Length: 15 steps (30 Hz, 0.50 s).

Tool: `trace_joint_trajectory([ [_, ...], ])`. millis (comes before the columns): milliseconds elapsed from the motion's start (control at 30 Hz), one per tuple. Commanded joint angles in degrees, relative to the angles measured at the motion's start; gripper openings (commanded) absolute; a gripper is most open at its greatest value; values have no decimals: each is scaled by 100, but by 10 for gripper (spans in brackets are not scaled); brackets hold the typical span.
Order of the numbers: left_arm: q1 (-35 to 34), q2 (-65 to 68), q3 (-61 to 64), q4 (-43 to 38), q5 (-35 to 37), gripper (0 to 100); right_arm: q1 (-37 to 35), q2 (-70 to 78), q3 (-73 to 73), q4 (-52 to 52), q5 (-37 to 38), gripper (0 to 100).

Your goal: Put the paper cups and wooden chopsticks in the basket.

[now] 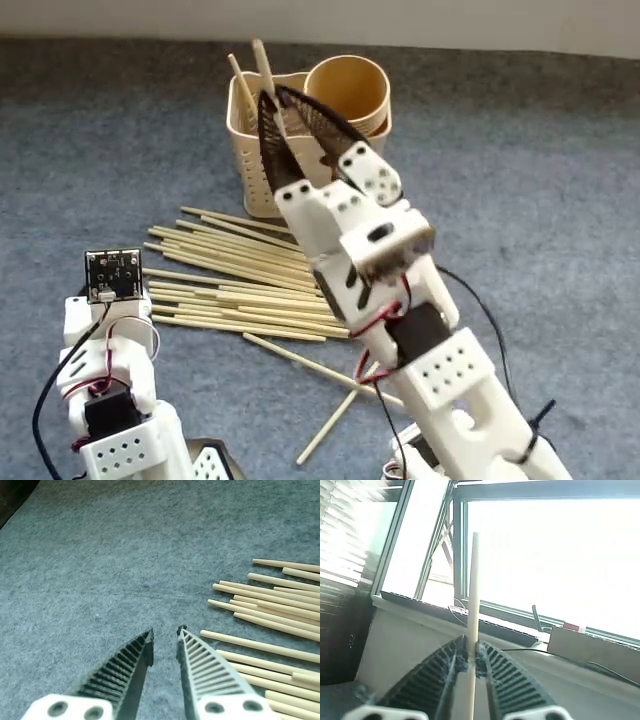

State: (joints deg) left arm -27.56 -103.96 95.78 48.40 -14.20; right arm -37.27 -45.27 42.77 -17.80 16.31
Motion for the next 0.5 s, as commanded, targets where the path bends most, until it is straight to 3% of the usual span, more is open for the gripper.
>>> trace_joint_trajectory([
  [0, -22, -13, 66, -141, 35, 102, 180, 673, -1059, -171, 88, 5],
  [233, -22, -13, 66, -141, 35, 102, 321, 2185, -2202, -171, 88, 5],
  [467, -22, -13, 66, -141, 35, 102, 312, 2809, -2273, -127, 79, 5],
])
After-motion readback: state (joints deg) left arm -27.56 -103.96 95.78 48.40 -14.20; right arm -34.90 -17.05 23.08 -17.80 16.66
